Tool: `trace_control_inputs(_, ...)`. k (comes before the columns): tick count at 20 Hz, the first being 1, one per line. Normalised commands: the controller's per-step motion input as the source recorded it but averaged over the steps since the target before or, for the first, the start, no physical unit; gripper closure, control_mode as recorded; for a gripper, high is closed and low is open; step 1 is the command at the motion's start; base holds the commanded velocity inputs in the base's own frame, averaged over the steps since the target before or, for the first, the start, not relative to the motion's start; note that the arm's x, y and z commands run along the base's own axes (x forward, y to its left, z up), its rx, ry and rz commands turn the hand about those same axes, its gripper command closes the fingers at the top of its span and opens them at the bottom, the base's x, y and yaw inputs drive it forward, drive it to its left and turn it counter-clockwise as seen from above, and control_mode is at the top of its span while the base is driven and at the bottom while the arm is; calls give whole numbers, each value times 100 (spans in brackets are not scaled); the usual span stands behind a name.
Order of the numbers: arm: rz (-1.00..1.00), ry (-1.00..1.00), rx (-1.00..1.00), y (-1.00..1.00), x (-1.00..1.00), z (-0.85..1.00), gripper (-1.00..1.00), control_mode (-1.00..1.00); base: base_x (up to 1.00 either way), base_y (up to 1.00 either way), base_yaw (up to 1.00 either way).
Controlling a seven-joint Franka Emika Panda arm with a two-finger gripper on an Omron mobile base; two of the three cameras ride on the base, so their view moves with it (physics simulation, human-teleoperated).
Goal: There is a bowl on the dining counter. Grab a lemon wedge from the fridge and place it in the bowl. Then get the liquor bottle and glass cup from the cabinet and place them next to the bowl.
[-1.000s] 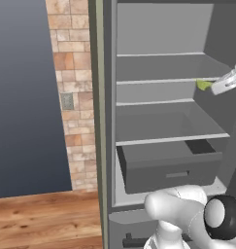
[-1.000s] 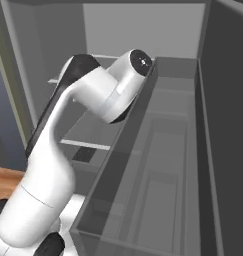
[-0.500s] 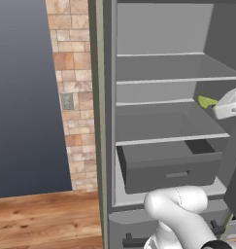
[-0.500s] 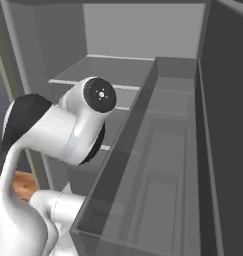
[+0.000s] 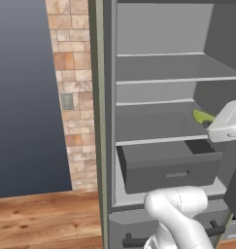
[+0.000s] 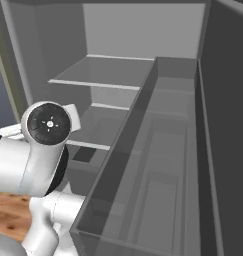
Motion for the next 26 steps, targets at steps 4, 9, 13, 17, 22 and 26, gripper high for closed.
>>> trace_control_inputs(4,4,-2,-8,27,-27,-7,100,-100,0,0,0)
trace_control_inputs(9,1,-3,-2,5,-15,-1,100,100,-77,23,1)
trace_control_inputs(13,0,0,0,0,0,0,100,100,-100,27,0)
trace_control_inputs(17,0,0,0,0,0,0,100,100,-99,47,-3)
trace_control_inputs(22,0,0,0,0,0,0,100,100,-91,48,-10)
trace_control_inputs(26,0,0,0,0,0,0,100,100,-90,43,-14)
